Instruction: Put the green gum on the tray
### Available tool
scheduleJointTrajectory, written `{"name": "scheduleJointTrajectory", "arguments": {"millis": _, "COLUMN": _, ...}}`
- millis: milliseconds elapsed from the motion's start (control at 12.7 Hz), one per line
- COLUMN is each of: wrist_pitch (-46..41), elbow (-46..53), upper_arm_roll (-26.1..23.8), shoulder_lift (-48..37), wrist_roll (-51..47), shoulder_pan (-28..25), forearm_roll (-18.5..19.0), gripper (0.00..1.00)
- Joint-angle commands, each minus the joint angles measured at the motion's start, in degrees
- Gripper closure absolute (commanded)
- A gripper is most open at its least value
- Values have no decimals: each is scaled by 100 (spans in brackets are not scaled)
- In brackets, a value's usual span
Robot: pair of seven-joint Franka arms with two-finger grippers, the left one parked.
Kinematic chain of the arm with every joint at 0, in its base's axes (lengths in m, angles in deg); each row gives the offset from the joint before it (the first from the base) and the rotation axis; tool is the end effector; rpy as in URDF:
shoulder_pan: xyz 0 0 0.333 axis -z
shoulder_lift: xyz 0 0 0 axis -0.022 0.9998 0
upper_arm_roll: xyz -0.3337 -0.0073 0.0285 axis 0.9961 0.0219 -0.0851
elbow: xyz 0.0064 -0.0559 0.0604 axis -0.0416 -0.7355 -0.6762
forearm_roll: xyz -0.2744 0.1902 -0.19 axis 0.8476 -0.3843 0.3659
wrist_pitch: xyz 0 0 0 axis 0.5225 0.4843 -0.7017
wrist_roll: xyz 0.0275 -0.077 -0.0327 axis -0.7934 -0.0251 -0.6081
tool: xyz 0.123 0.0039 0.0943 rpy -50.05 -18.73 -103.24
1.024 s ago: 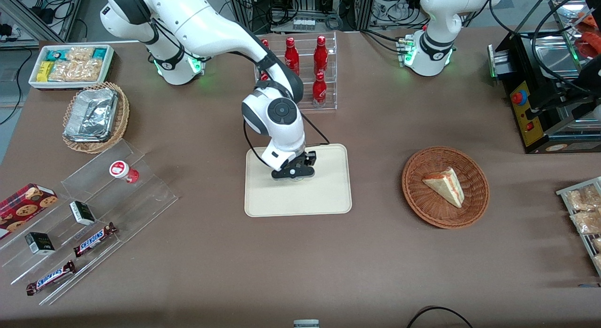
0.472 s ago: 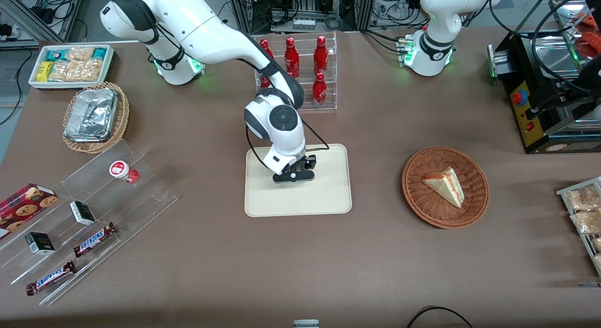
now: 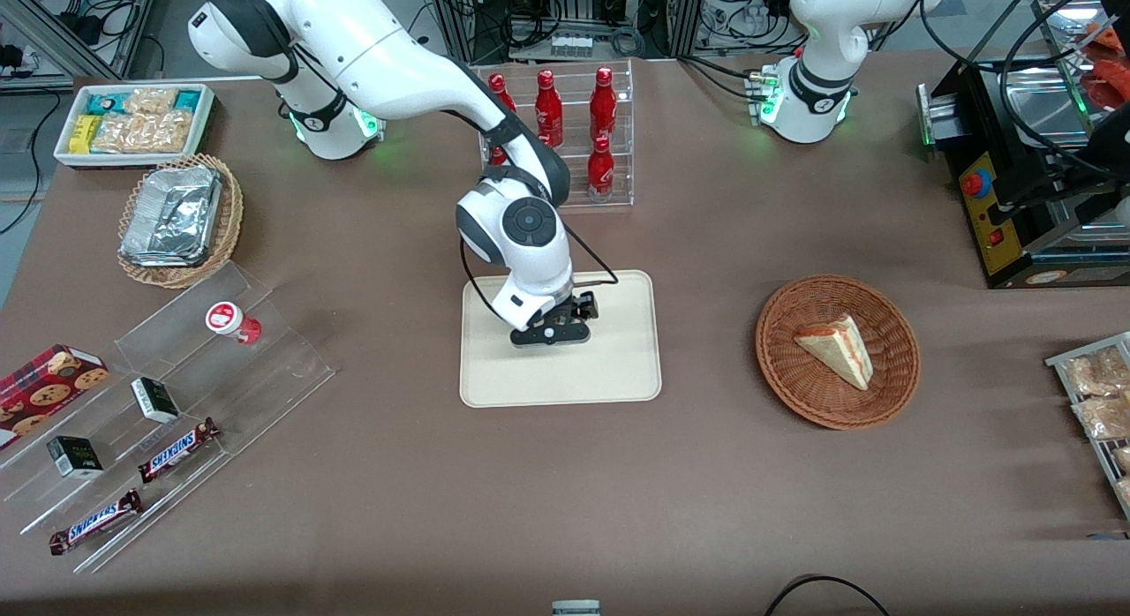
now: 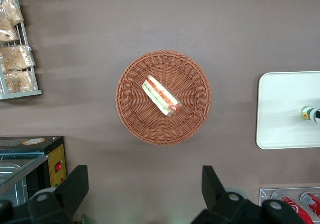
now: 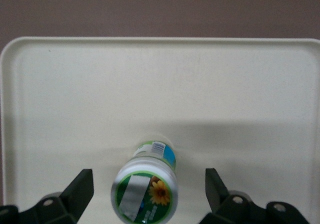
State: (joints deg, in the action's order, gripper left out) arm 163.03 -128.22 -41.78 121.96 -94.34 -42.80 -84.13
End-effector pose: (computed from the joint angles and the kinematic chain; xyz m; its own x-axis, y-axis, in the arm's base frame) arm 0.5227 0.4907 0.2380 0.9953 0.0131 0.0955 0.0196 -0.9975 -0.0680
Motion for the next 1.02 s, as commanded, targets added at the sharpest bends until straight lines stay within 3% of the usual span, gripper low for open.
{"name": "scheduleJointTrajectory", "arguments": {"millis": 0, "wrist_pitch": -723, "elbow": -117, "upper_arm_roll": -26, "shoulder_lift": -851, "wrist_roll": 32, "shoulder_pan": 212, "forearm_roll": 37, "gripper": 0}}
{"name": "scheduleJointTrajectory", "arguments": {"millis": 394, "wrist_pitch": -2377, "elbow": -477, "upper_arm_roll": -35, "shoulder_lift": -2459, "wrist_roll": 1110, "shoulder_pan": 1011, "forearm_roll": -138, "gripper": 0}}
{"name": "scheduleJointTrajectory", "arguments": {"millis": 945, "wrist_pitch": -4092, "elbow": -452, "upper_arm_roll": -17, "shoulder_lift": -3657, "wrist_roll": 2878, "shoulder_pan": 2628, "forearm_roll": -139, "gripper": 0}}
